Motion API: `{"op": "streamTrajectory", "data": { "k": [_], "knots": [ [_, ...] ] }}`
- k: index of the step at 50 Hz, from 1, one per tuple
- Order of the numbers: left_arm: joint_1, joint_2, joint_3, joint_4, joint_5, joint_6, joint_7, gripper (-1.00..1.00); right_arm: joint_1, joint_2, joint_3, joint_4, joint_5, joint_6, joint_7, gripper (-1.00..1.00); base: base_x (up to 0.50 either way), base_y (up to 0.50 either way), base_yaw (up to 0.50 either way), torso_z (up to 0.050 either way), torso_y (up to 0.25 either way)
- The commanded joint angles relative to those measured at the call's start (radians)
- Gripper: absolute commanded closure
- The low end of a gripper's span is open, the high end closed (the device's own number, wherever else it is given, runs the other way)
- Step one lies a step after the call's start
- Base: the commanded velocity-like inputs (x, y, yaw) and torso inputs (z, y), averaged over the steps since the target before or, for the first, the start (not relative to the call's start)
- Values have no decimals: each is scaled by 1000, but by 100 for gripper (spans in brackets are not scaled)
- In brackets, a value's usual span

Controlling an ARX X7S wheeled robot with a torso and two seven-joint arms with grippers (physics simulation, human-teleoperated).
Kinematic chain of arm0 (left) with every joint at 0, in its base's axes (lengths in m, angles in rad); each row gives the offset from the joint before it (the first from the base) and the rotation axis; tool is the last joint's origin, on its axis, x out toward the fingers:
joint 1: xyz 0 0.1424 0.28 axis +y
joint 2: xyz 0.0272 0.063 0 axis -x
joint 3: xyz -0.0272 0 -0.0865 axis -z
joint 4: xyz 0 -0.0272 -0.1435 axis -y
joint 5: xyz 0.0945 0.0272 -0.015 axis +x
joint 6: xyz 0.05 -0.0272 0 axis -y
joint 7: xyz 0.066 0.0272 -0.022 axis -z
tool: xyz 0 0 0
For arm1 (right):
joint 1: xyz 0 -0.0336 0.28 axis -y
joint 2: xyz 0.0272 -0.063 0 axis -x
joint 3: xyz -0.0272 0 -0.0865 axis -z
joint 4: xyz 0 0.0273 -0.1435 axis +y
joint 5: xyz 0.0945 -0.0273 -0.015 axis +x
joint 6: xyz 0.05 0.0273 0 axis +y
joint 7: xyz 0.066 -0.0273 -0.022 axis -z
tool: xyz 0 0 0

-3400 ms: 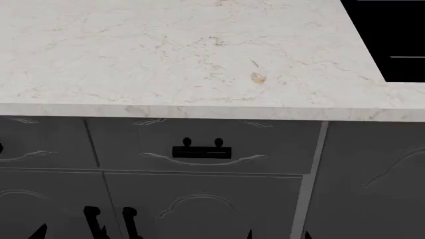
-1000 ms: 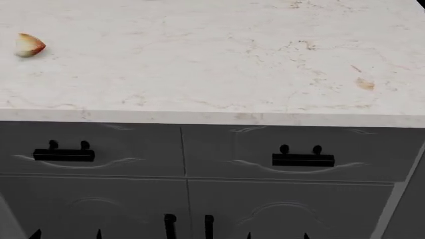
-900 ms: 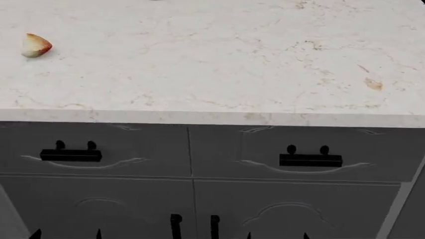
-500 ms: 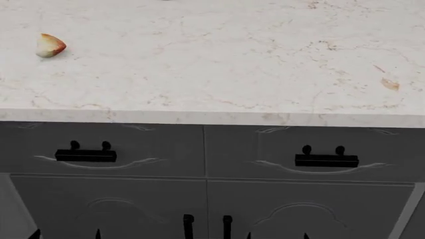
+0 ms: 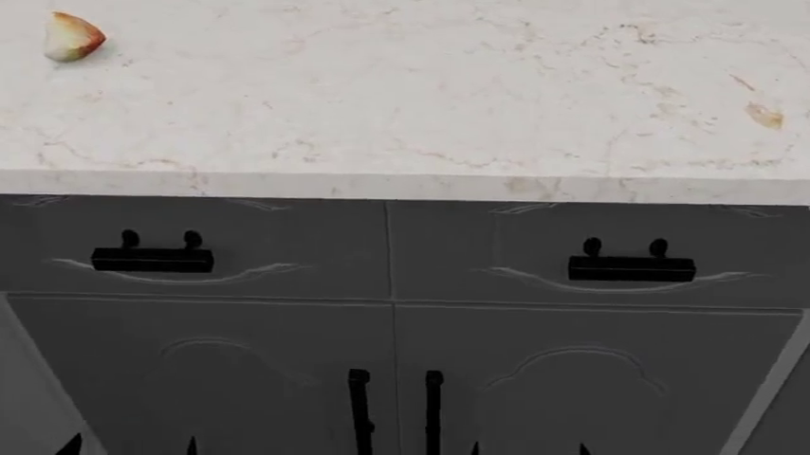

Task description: Open the left drawer.

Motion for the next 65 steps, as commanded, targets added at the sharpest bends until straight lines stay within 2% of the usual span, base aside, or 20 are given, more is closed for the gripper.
{"op": "streamTrajectory", "data": {
  "k": [1,33,42,50,53,65],
  "knots": [
    [6,8,-10,-20,-5,56,41,-100,-5,-10,10,-27,-12,22,-10,-100,0,0,0,0,-180],
    [8,-6,10,-12,-19,58,23,-100,2,3,-8,-3,1,0,3,-100,-1,0,0,0,-176],
    [3,-6,9,-8,-33,47,18,-100,4,6,-12,-2,6,0,8,-100,0,0,0,0,0],
    [-7,-9,20,23,-9,-36,-22,-100,2,11,-14,-12,14,6,12,-100,0,0,0,0,0],
    [9,-12,12,29,-43,21,7,-100,1,13,-16,-14,15,1,12,-100,0,0,0,0,0],
    [2,-13,21,10,-31,22,-12,-100,0,19,-25,-16,22,-10,10,-100,255,0,0,0,0]
  ]
}}
